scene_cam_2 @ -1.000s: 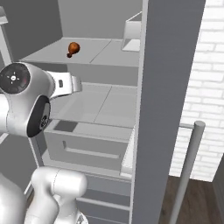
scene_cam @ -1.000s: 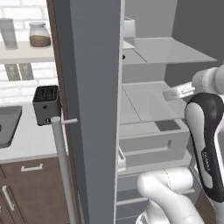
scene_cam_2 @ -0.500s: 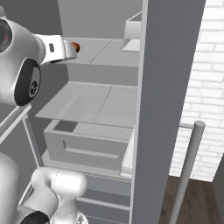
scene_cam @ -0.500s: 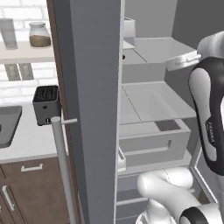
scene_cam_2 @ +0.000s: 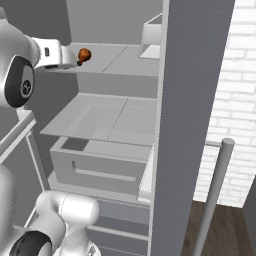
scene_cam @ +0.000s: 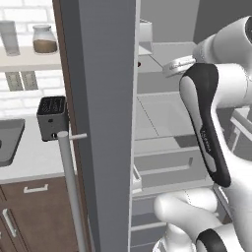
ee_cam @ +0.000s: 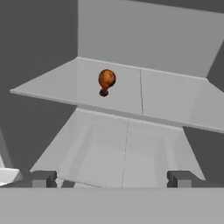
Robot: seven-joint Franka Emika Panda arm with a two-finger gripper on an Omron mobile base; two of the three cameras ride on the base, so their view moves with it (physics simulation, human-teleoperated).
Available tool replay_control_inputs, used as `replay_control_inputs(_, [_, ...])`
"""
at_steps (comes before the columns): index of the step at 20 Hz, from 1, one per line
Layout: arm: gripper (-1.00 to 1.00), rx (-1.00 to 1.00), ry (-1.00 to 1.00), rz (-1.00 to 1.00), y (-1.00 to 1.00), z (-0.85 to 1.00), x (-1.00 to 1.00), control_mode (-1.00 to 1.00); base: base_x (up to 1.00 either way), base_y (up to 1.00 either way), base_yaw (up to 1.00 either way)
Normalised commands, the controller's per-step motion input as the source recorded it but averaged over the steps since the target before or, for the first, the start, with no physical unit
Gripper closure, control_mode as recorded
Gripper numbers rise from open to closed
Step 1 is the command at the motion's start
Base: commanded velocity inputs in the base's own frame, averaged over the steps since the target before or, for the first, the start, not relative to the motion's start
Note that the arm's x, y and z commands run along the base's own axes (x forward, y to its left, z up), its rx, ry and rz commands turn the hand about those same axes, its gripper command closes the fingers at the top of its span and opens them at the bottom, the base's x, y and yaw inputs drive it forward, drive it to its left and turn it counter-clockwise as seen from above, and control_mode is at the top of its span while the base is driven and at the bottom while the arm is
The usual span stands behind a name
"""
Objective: Place one cucumber and one chicken drumstick in each tupperware on the nearby counter, to pack two identical lunches.
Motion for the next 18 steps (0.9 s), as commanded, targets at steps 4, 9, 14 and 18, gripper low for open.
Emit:
replay_control_inputs(4, [-1.0, 0.01, -0.02, -0.01, 0.24, 0.04, 0.41, -1.0, 0.0, 0.0, 0.0])
replay_control_inputs(9, [-1.0, 0.0, 0.01, 0.0, 0.05, 0.0, 0.66, -1.0, 0.0, 0.0, 0.0])
replay_control_inputs(14, [-1.0, 0.0, 0.03, 0.0, 0.11, 0.0, 0.75, -1.0, 0.0, 0.0, 0.0])
replay_control_inputs(18, [-1.0, 0.0, 0.03, 0.0, 0.15, -0.06, 0.67, -1.0, 0.0, 0.0, 0.0])
